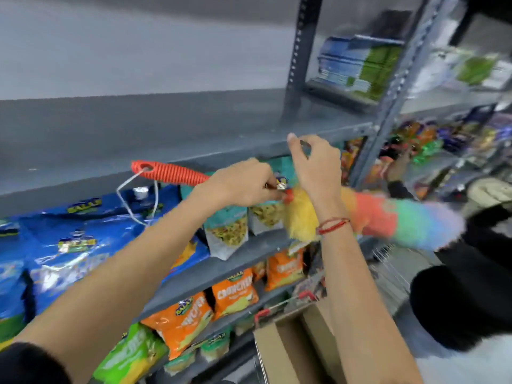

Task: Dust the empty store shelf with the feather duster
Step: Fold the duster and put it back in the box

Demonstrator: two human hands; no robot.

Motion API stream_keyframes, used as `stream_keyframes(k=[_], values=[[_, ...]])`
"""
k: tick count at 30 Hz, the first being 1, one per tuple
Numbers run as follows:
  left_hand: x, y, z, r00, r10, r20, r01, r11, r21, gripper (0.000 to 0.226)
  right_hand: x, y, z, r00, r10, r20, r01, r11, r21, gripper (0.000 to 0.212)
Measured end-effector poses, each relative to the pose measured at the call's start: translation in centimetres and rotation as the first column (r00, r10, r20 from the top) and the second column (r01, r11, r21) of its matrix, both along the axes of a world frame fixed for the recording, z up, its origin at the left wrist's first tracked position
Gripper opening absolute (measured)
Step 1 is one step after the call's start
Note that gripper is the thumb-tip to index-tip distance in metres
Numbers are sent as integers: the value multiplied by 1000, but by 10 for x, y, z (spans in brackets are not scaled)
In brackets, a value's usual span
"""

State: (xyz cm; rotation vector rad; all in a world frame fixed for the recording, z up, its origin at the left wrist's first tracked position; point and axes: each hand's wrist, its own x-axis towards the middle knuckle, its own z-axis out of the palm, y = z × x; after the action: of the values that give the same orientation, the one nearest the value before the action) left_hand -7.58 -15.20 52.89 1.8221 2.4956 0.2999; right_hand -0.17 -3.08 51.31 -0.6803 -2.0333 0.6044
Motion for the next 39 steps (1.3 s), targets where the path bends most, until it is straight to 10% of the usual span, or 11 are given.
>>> stream_keyframes(k=[9, 20, 30, 39], values=[[55, 72, -135, 989, -132, 65, 147, 893, -426, 46, 104, 33, -181, 924, -131, 359, 262, 901, -345, 40], [67, 100, -346, 993, -38, 108, 100, 750, -654, 29, 124, 28, -372, 585, 113, 803, 484, 745, -458, 36], [56, 99, -421, 961, -238, 141, 259, 598, -758, 33, 120, 22, -434, 415, 261, 872, 446, 777, -445, 34], [38, 89, -397, 990, -137, -14, 80, 658, -749, 28, 120, 13, -422, 377, 266, 887, 421, 804, -421, 32]])
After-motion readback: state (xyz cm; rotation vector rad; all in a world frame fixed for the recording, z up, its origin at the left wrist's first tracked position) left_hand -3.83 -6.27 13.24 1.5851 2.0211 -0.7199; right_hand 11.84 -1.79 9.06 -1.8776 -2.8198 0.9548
